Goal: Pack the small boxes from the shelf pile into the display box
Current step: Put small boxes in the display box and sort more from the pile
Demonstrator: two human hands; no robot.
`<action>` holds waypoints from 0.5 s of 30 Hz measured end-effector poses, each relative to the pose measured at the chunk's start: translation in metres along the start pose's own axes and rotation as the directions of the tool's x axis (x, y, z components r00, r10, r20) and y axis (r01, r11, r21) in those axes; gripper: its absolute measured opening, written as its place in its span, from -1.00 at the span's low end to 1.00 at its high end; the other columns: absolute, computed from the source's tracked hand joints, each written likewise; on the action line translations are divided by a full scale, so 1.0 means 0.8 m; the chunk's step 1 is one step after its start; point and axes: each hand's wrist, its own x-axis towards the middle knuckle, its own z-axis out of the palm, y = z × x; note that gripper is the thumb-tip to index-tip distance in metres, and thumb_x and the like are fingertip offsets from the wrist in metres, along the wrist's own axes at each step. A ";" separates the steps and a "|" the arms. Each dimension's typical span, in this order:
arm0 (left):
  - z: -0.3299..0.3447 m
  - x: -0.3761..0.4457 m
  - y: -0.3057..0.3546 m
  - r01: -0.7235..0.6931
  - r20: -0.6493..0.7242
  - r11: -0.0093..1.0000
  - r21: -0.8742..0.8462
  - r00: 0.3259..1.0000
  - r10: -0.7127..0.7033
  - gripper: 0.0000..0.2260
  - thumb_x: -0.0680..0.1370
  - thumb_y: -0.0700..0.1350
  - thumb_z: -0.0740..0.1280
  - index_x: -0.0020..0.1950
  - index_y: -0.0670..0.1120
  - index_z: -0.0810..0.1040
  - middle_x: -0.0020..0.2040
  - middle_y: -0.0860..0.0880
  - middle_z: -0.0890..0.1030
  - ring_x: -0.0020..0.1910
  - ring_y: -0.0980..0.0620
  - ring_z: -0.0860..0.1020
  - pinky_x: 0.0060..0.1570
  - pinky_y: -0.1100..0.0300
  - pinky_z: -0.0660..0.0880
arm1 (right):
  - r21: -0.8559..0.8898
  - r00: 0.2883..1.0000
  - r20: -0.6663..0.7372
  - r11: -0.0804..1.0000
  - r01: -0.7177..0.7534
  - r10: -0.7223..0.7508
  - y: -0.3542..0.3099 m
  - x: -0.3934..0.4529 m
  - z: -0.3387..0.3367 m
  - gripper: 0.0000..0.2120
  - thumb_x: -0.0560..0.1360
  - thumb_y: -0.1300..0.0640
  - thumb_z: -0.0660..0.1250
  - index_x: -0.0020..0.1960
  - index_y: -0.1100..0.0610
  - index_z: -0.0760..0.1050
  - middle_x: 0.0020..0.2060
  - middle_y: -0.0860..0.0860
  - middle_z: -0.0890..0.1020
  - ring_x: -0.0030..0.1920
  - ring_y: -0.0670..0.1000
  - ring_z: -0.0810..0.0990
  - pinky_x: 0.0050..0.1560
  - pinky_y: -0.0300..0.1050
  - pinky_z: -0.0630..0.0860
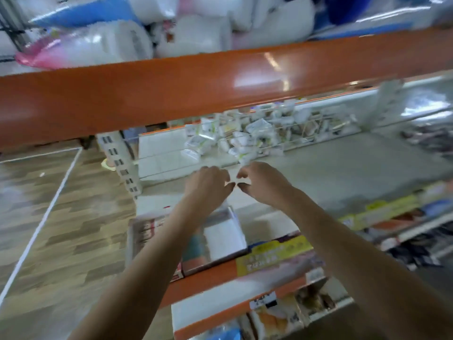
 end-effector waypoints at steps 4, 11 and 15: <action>0.007 0.045 0.085 -0.165 0.033 0.978 0.125 0.986 0.163 -0.68 0.59 0.13 0.15 0.25 0.03 0.48 0.18 -0.03 0.52 0.19 -0.06 0.46 0.08 0.09 0.37 | -0.107 0.992 -0.029 0.986 -0.128 0.126 0.092 -0.028 -0.037 -0.69 0.52 0.05 0.27 0.24 0.08 0.50 0.16 0.07 0.55 0.18 0.08 0.52 0.16 0.01 0.50; 0.029 0.106 0.273 -0.312 0.061 0.950 0.029 0.949 0.310 -0.65 0.57 0.12 0.19 0.27 -0.01 0.48 0.21 -0.08 0.51 0.16 -0.10 0.49 0.02 0.09 0.41 | -0.200 0.960 -0.090 0.940 -0.278 0.265 0.265 -0.108 -0.094 -0.63 0.54 0.06 0.23 0.33 0.07 0.40 0.26 0.09 0.45 0.30 0.12 0.38 0.25 0.01 0.39; 0.060 0.136 0.386 -0.375 0.085 0.927 0.019 0.924 0.372 -0.65 0.57 0.13 0.19 0.27 -0.01 0.47 0.24 -0.07 0.47 0.20 -0.11 0.46 0.05 0.09 0.39 | -0.226 0.922 -0.114 0.894 -0.387 0.370 0.365 -0.155 -0.124 -0.59 0.54 0.04 0.24 0.37 0.08 0.35 0.28 0.11 0.42 0.33 0.12 0.35 0.24 0.01 0.37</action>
